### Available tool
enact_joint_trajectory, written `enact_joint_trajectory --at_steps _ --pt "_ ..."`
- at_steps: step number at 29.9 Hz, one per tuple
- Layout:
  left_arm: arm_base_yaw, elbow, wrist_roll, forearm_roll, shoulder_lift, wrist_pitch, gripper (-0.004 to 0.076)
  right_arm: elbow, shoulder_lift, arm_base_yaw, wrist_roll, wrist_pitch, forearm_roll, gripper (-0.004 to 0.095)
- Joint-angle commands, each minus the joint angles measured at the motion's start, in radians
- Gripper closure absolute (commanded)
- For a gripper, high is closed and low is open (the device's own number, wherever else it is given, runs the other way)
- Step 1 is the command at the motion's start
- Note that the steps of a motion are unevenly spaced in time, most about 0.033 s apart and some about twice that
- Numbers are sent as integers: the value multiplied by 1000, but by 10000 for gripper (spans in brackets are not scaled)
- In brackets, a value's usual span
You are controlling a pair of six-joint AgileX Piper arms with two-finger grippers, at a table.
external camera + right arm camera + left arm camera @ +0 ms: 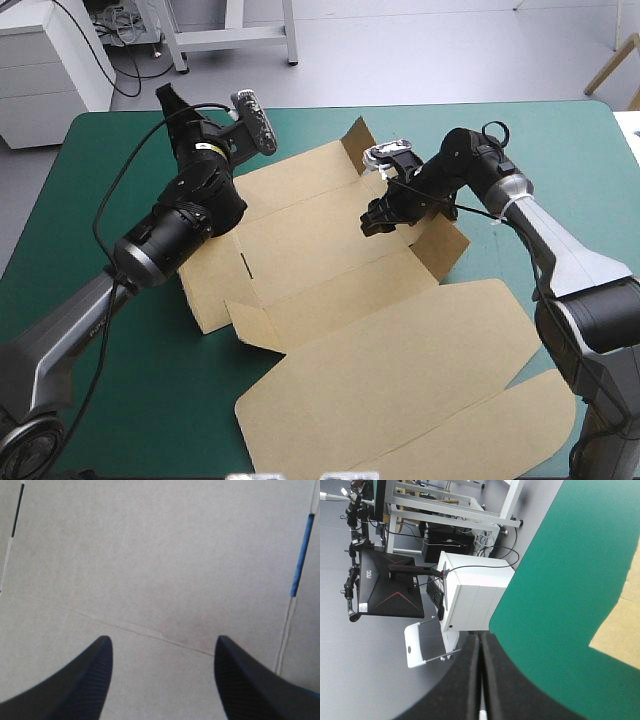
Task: Fold the box
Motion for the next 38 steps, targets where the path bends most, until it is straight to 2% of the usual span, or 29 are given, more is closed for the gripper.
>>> enact_joint_trajectory --at_steps 1,4,9,20,29,38 --pt "-5 -32 -17 35 -42 -13 734 -51 -60 -2 -15 54 37 232" --pt "-5 -32 -11 35 -42 -13 734 -100 -62 -2 -12 117 31 233" --pt "-5 -32 -10 35 -42 2 734 -181 -99 -6 -8 115 9 233" --pt "-5 -32 -10 34 -42 33 734 -267 -241 -11 53 116 -236 233" --pt "-3 -32 -10 31 -42 33 734 -267 -341 -131 53 116 -225 232" --pt "-3 -32 -10 31 -42 33 734 -247 -367 -308 -4 118 -66 231"
